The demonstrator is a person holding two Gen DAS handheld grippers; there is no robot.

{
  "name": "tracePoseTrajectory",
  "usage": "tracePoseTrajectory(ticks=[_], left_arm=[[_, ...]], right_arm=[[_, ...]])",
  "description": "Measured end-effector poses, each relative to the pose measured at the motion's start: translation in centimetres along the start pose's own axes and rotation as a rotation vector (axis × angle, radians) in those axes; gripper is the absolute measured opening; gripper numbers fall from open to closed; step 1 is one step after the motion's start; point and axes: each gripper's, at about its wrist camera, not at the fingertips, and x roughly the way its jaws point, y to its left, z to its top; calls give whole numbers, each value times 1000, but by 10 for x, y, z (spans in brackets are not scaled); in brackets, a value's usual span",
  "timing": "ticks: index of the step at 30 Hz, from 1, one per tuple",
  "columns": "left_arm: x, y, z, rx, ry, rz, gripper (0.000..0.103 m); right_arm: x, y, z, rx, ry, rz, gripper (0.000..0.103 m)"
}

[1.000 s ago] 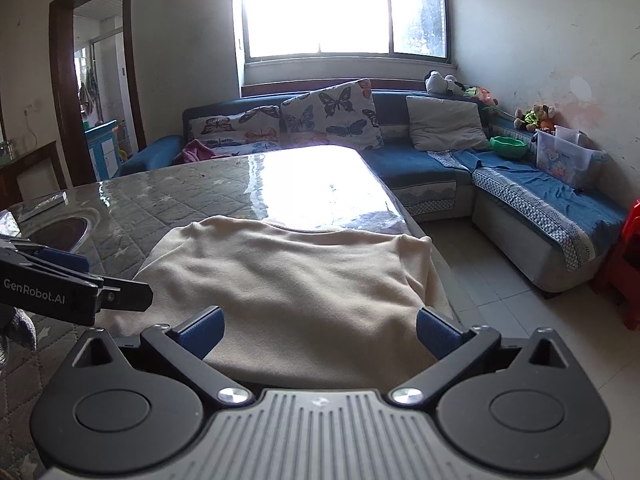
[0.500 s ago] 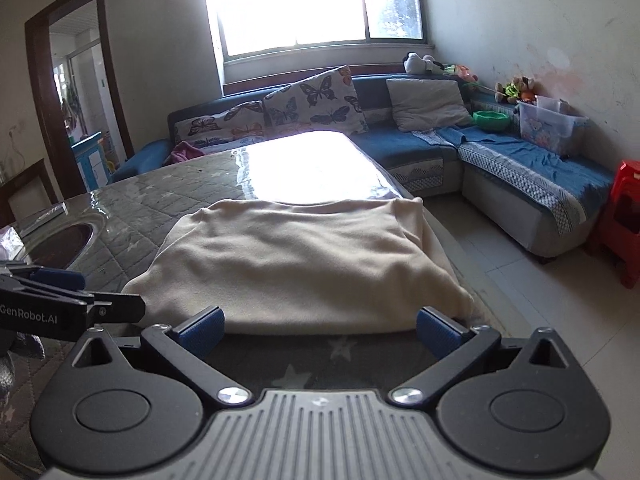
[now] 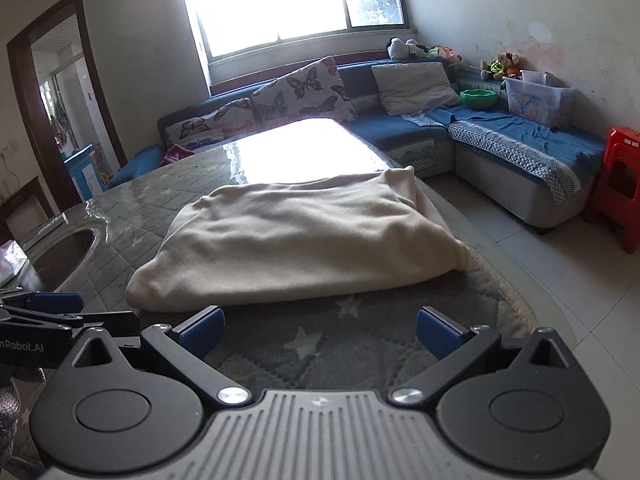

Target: Fold clothes

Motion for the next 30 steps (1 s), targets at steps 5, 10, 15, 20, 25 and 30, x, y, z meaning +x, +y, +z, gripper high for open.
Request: tracePoseTrajectory(ticks=[5,10,15,20,25,30], left_arm=[[-2,-3,-7,5,12,18,103],[-6,-4,-13,3,18,29,103],[-8,-6,-20,1,23,27,103],[-9,-5,-25,-18,40,26,103],[-12,-6,-28,-16,38,24,103],[-14,-9,-29,-6,32,23,103]], right_arm=[[-2,0,-8,13,13,7,103],[-4,3,-13,4,20,6,103],[-6,7,-17,-18,18,-23,103],[-9,6,-19,-8,13,-29,103],[-12,8,-21,-22,9,-31,103],[-13,10,-22,-30,9,-36,103]])
